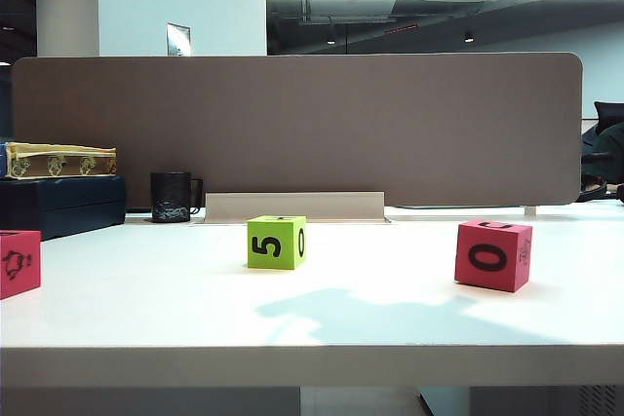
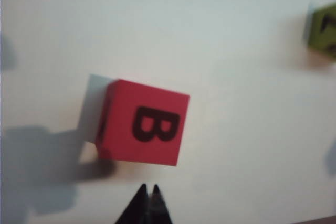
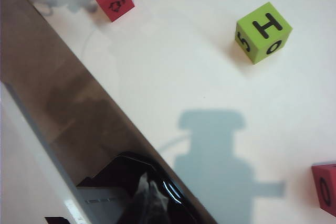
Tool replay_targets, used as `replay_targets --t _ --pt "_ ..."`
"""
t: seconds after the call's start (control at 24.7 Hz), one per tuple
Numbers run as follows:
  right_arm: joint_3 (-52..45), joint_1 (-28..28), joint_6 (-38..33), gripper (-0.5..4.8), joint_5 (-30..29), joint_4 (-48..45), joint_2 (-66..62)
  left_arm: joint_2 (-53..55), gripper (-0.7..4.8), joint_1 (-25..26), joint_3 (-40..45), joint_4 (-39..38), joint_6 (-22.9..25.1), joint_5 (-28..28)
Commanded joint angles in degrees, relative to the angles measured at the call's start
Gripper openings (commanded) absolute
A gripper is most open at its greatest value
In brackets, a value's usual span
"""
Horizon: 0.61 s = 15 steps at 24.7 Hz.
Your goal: Select the appropriate blocks from the scattered letter blocks on the table and arrange them in a row to spell out "THU".
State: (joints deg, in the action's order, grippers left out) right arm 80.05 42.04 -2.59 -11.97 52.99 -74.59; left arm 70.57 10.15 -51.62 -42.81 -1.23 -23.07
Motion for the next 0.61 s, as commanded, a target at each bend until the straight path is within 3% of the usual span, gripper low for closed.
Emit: replay_targets --t 0.04,0.08,0.16,0.37,0.61 --pt "0.2 0.1 0.1 -0.05 0.5 -0.3 0.2 -0.1 -0.06 -9.8 -0.2 -2.3 0.6 11.9" --pt "0.2 0.1 0.1 -0.05 0.5 -0.3 0.2 -0.1 -0.06 -14.8 -0.2 -3.3 0.6 18.7" --pt "0.2 0.1 0.1 -0.05 0.5 -0.2 0.2 -0.1 -0.06 -18.0 -0.2 -3.4 0.1 22.0" --pt "0.2 0.1 0.1 -0.05 0.5 0.0 0.2 -0.1 -0.06 -18.9 -0.2 -2.4 -0.9 22.6" --pt "0.2 0.1 1.1 -0.05 0.9 -0.1 0.2 2.3 -0.05 -18.9 -0.3 6.8 0.8 24.3"
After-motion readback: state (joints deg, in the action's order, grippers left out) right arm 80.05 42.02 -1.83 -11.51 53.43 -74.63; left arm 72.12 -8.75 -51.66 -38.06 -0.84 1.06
